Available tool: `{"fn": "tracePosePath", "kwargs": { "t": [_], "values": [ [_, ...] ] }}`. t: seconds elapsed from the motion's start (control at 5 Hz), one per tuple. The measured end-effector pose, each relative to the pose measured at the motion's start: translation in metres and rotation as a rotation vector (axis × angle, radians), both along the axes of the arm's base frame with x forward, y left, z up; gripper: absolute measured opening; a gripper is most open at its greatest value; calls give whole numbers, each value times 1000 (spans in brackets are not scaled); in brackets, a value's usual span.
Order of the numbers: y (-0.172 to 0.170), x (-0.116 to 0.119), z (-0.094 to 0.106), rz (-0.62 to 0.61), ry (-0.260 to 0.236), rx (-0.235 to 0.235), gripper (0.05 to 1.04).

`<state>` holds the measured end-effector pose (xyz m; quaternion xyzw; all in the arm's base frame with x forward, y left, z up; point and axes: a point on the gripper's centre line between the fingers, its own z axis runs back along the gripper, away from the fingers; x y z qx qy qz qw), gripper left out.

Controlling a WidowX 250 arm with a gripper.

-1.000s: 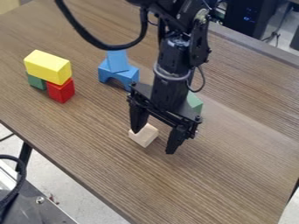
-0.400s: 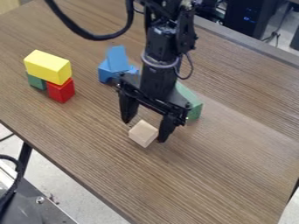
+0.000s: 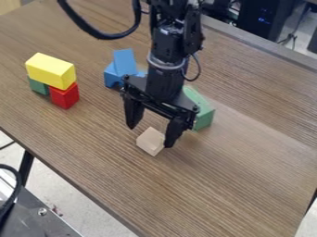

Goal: Put the cube on top of the yellow rectangular block

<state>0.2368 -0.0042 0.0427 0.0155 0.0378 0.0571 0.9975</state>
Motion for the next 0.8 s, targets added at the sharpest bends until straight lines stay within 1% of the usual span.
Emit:
{"fn": "tracePosePath", "kwargs": {
  "t": [0.2, 0.6, 0.8],
  "values": [
    [-2, 7, -8, -2, 1, -18, 997],
    [-1, 5, -17, -14, 33, -23, 994],
    [0, 5, -17, 1, 30, -25, 938]
  ]
}}
